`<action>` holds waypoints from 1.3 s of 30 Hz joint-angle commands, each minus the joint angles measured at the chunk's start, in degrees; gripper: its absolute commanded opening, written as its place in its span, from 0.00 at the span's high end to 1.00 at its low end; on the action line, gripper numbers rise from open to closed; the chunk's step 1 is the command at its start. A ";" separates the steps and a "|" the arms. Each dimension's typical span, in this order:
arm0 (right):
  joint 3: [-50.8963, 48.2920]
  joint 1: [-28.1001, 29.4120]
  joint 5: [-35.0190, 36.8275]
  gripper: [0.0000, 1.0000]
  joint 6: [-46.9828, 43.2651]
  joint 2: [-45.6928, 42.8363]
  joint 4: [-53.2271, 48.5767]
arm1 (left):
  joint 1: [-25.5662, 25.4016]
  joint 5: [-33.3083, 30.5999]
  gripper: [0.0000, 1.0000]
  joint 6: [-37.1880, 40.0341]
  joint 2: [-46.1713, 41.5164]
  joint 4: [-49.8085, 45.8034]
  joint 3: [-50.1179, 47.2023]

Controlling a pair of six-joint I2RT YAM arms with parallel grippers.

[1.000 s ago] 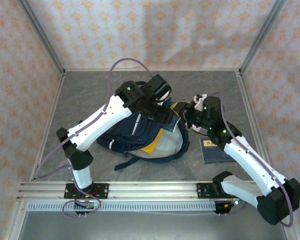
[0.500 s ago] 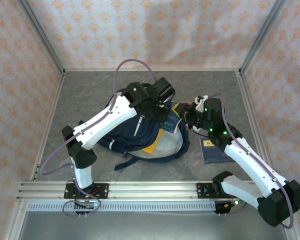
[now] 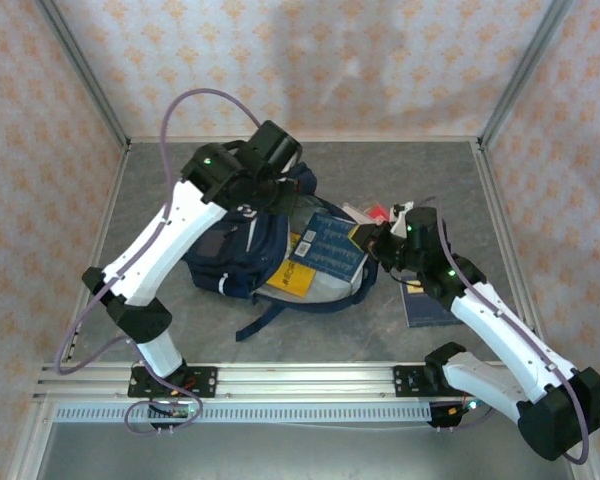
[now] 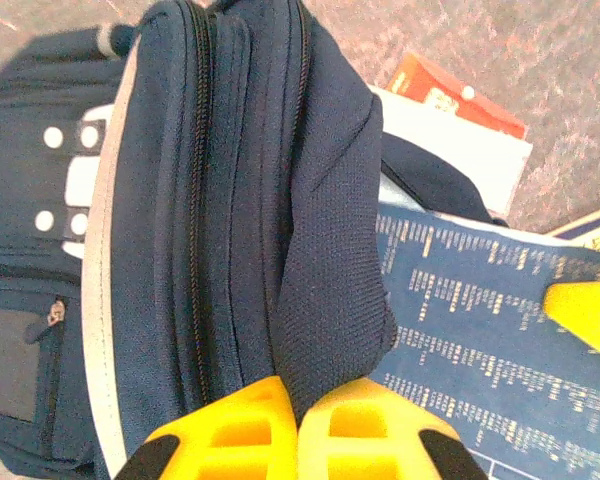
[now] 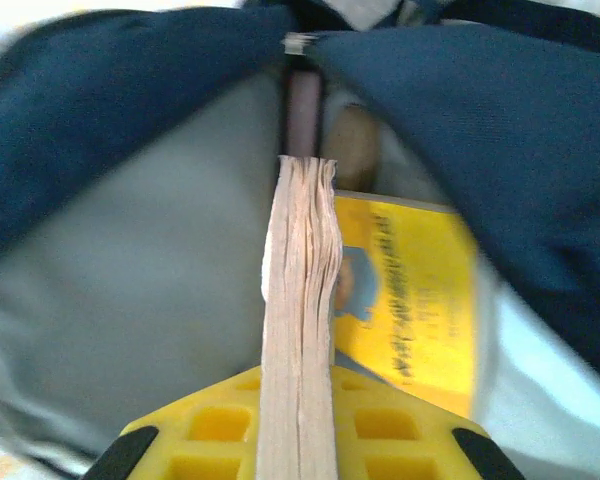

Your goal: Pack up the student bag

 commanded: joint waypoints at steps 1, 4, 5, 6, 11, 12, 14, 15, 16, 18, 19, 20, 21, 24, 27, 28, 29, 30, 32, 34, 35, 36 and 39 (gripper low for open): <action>-1.79 0.06 0.99 1.00 -4.80 -0.66 -1.26 | 0.45 -4.08 1.00 3.15 -4.63 0.80 2.22; -2.03 0.06 0.65 1.00 -5.84 0.27 -0.09 | 0.79 -3.91 1.00 3.78 -5.54 1.23 1.72; -1.95 0.06 0.10 1.00 -5.73 0.69 0.84 | 0.96 -3.68 1.00 4.04 -5.56 1.19 1.79; -1.60 0.07 -0.52 1.00 -5.49 1.29 1.83 | 1.07 -3.54 1.00 4.09 -5.49 1.11 1.91; 0.98 0.23 -2.96 1.00 -0.23 5.37 8.22 | 1.34 -3.14 1.00 4.97 -4.03 0.44 4.63; 1.28 0.45 -3.14 1.00 1.45 6.45 10.41 | 1.34 -3.03 1.00 5.10 -3.61 0.16 5.40; 2.12 1.21 -3.24 1.00 4.50 8.77 14.45 | 1.29 -2.84 1.00 5.33 -2.85 -0.26 6.93; 2.86 1.78 -3.00 1.00 5.37 10.09 15.66 | 1.42 -2.85 1.00 5.32 -2.55 -0.46 7.47; 3.96 2.47 -2.58 1.00 5.90 11.56 16.54 | 1.42 -2.83 1.00 5.39 -2.26 -0.55 8.00; 6.50 4.08 -1.48 1.00 6.14 14.23 17.62 | 1.42 -2.58 1.00 5.41 -1.68 -0.76 8.88; 7.77 4.84 -0.88 1.00 6.18 16.29 17.90 | 1.42 -2.44 1.00 5.41 -1.37 -1.00 9.49; 9.29 5.66 -0.18 1.00 6.27 18.02 18.15 | 1.42 -2.24 1.00 5.33 -0.98 -1.23 9.90; 10.75 6.46 0.65 1.00 6.35 20.00 18.34 | 1.47 -2.14 1.00 5.32 -0.69 -1.32 10.38; 14.84 8.33 2.73 1.00 7.22 25.69 18.70 | 1.42 -1.87 1.00 5.07 0.12 -1.37 11.78; 18.58 10.25 5.02 1.00 10.26 32.06 20.64 | 1.42 -1.63 1.00 4.98 1.07 -1.63 13.53; 20.12 10.89 5.77 1.00 10.61 33.79 20.73 | 1.42 -1.45 1.00 4.97 1.18 -1.60 13.93; 21.93 11.87 7.07 0.99 10.60 35.83 20.75 | 1.38 -1.50 1.00 4.89 1.21 -1.47 14.18; 23.61 12.83 8.69 0.99 10.27 37.69 20.67 | 1.42 -1.53 1.00 4.88 1.29 -1.32 14.32; 25.98 14.71 12.59 0.96 9.73 41.31 21.40 | 1.49 -1.78 1.00 4.68 1.38 -0.98 14.50; 27.60 16.05 15.66 0.93 9.61 44.97 23.50 | 1.60 -1.65 1.00 4.45 1.56 -0.77 14.58; 29.15 16.38 15.88 0.90 9.92 47.87 24.48 | 1.68 -1.69 1.00 4.27 1.73 -0.75 14.57; 31.38 16.65 14.76 0.86 9.96 51.22 25.40 | 1.77 -1.69 1.00 4.17 1.80 -0.72 14.47; 39.95 16.76 9.41 0.67 7.66 60.43 21.17 | 2.36 -2.12 1.00 3.92 2.08 -0.71 13.67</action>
